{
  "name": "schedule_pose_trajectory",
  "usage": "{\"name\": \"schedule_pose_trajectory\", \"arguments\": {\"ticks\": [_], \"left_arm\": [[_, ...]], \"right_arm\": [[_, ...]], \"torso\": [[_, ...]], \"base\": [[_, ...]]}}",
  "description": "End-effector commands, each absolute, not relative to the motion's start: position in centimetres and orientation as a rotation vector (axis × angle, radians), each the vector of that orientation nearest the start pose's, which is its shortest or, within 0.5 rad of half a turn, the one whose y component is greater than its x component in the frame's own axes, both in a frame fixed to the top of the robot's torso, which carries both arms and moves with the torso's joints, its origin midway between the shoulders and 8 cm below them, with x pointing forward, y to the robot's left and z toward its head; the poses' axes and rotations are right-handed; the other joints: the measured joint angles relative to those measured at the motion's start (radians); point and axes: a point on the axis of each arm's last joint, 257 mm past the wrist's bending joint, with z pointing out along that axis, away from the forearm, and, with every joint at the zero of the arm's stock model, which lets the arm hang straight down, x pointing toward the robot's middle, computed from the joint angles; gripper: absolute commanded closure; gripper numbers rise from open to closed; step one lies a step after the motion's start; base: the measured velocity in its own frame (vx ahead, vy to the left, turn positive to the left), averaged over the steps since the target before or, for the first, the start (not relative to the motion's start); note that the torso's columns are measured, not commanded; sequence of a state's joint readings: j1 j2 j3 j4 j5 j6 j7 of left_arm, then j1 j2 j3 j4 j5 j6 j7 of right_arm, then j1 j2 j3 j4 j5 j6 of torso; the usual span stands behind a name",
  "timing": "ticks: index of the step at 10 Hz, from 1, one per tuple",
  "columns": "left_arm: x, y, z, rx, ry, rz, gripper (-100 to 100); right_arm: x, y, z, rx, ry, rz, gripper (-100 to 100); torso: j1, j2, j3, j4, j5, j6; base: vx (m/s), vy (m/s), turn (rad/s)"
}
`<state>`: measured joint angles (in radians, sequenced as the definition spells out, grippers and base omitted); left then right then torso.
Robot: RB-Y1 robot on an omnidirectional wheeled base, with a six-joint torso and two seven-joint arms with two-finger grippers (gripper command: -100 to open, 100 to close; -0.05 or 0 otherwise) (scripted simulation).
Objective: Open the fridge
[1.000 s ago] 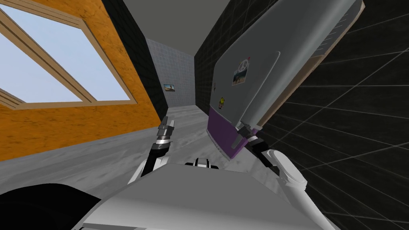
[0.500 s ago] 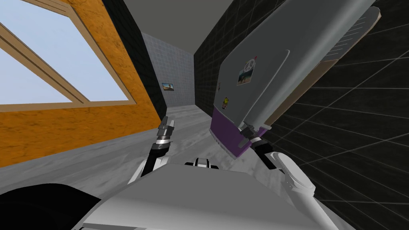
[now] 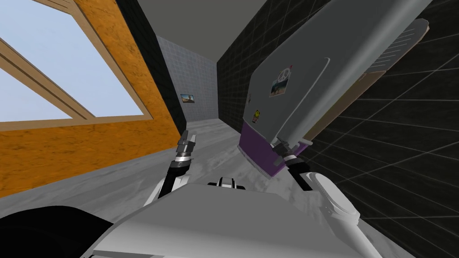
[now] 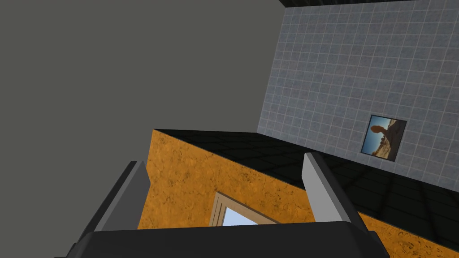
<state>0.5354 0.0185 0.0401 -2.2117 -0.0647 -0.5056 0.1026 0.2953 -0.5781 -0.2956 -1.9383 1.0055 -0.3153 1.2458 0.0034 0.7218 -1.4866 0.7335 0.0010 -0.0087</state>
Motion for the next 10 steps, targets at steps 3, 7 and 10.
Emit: {"name": "schedule_pose_trajectory", "arguments": {"ticks": [3, 7, 10], "left_arm": [[35.1, 29.2, -1.7, -0.718, 0.701, -1.282, 0], [35.1, 29.2, -1.7, -0.718, 0.701, -1.282, 0], [35.1, 29.2, -1.7, -0.718, 0.701, -1.282, 0]], "right_arm": [[44.9, -41.9, -7.8, -1.003, 1.117, -1.073, 100], [44.5, -44.1, -7.7, -0.973, 1.154, -1.126, 100], [44.0, -46.3, -7.6, -0.942, 1.191, -1.179, 100]], "torso": [[-0.004, -0.003, -0.003, 0.001, 0.001, -0.002], [-0.007, 0.003, 0.001, 0.001, -0.001, 0.002], [-0.006, 0.008, 0.005, 0.001, -0.002, 0.005]], "base": [[0.029, 0.344, -0.045], [0.037, 0.287, -0.036], [0.045, 0.337, -0.039]]}}
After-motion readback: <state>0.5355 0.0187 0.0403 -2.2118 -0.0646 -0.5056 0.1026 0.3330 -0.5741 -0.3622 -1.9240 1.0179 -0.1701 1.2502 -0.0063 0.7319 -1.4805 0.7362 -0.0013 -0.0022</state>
